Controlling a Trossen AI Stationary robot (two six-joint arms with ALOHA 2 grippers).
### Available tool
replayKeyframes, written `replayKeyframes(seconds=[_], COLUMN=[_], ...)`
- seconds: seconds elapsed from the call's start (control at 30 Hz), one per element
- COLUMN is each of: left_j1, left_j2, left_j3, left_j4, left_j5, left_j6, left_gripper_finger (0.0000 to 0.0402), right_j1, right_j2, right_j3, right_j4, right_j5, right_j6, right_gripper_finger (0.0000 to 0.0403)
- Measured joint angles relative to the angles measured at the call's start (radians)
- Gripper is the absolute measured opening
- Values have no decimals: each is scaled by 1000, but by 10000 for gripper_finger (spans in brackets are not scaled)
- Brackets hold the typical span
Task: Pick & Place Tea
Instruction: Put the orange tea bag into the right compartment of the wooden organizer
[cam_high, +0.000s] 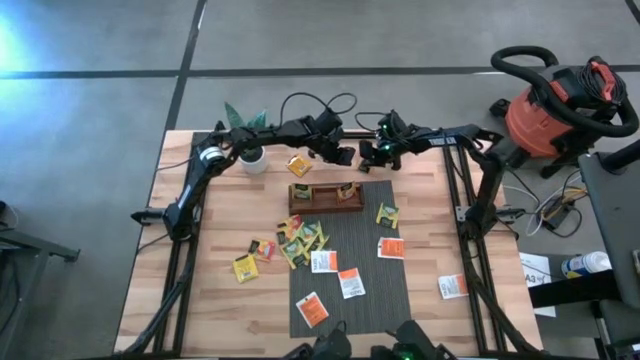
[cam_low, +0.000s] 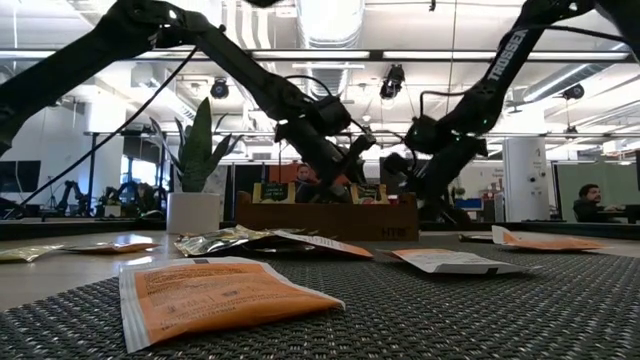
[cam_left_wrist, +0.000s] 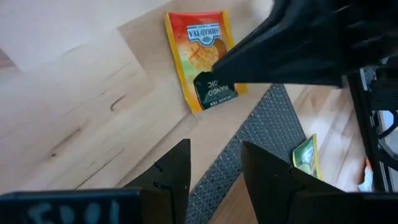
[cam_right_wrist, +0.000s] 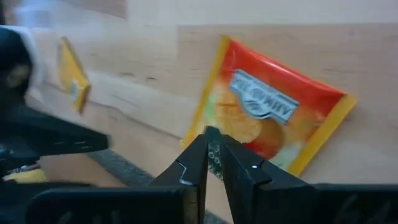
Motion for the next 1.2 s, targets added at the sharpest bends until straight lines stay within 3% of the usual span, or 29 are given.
replayKeyframes(seconds=[0.13,0.3,0.5,0.67,1.0,1.2], left_j1=[0,0,-1,-2,0,-1], left_j2=[-8,-13,-13,-13,-13,-14], left_j3=[0,15,21,21,21,24], left_j4=[0,1,1,-11,-16,8], left_j5=[0,0,3,7,7,7], left_j6=[1,4,2,-3,-2,-31], left_gripper_finger=[135,135,135,135,135,135], right_j1=[-5,-12,-21,-21,-17,-17], right_j2=[-75,-102,14,92,12,39], right_j3=[6,50,160,261,293,269], right_j4=[-29,-198,-268,-427,-490,-514], right_j5=[59,168,174,185,203,181], right_j6=[-47,-181,-253,-338,-384,-407], right_gripper_finger=[43,43,43,43,43,43])
